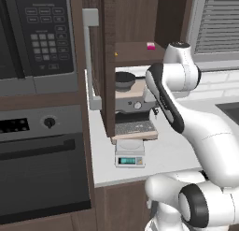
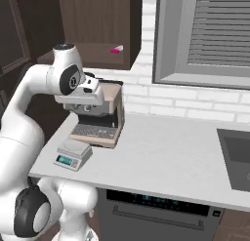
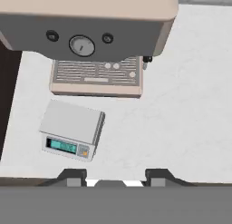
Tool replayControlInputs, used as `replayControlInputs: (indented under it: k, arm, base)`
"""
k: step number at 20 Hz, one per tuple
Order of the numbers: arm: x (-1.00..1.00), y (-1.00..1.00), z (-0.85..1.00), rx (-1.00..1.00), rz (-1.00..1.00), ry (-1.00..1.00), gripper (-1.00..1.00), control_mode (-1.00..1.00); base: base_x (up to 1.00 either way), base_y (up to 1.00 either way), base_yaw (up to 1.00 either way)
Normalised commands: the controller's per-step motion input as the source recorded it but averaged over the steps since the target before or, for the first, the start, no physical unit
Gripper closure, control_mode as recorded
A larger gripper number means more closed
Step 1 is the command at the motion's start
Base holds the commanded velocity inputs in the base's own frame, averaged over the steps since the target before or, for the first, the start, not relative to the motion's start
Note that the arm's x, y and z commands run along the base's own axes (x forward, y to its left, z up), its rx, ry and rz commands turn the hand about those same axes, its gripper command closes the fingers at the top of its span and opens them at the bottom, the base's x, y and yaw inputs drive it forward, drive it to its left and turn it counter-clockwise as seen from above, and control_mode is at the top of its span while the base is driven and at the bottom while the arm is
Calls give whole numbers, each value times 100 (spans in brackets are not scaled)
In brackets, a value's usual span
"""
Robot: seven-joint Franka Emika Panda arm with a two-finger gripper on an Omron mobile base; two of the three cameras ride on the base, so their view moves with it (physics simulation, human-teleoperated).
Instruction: Pick the bar and place it on the digital scale for weighing, and close the cabinet.
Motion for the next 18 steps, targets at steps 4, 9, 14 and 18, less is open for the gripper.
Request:
replayControlInputs:
  k: [4,9,14,18]
  arm:
    - [-38,-5,0,0,0,-15,-100,-100]
    - [-82,-17,4,3,-1,-32,-100,-100]
    - [-81,-8,34,4,-1,-43,-100,-100]
    - [-62,0,58,6,-1,-38,-100,-100]
  base:
    - [0,0,0]
    - [0,0,0]
    - [0,0,0]
    - [0,0,0]
